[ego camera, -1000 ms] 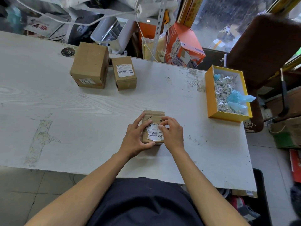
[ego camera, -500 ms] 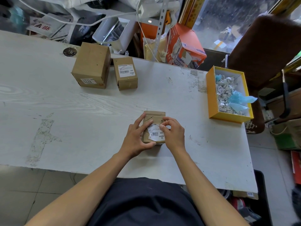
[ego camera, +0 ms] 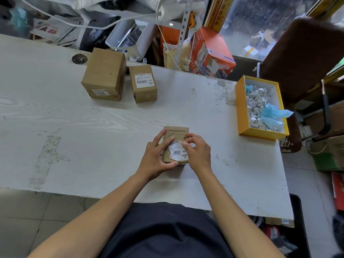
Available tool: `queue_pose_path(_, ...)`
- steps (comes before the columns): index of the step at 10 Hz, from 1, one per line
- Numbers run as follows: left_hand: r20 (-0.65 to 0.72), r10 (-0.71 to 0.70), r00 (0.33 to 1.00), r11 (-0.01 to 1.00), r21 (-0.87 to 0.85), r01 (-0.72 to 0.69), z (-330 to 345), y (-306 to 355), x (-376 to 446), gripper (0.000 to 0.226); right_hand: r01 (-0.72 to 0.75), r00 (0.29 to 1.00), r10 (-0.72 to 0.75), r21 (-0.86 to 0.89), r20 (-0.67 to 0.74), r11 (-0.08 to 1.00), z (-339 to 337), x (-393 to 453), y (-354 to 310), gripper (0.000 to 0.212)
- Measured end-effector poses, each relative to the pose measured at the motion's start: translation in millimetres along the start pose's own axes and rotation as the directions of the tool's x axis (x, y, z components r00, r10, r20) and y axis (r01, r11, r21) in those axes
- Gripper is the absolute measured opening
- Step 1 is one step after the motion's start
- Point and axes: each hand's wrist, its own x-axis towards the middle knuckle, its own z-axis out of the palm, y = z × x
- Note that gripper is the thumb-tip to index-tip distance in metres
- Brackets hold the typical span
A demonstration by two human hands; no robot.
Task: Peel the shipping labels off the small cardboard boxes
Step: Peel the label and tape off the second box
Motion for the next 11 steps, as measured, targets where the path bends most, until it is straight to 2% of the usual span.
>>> queue_pose_path(11,0.017,-0.006,1.0,1.0,-0.019,0.007,-1.7,0.8,-0.7,0.089,-0.025,1.0,0.025,0.025,0.008,0.999,-1.4,-1.2,-1.6,0.012)
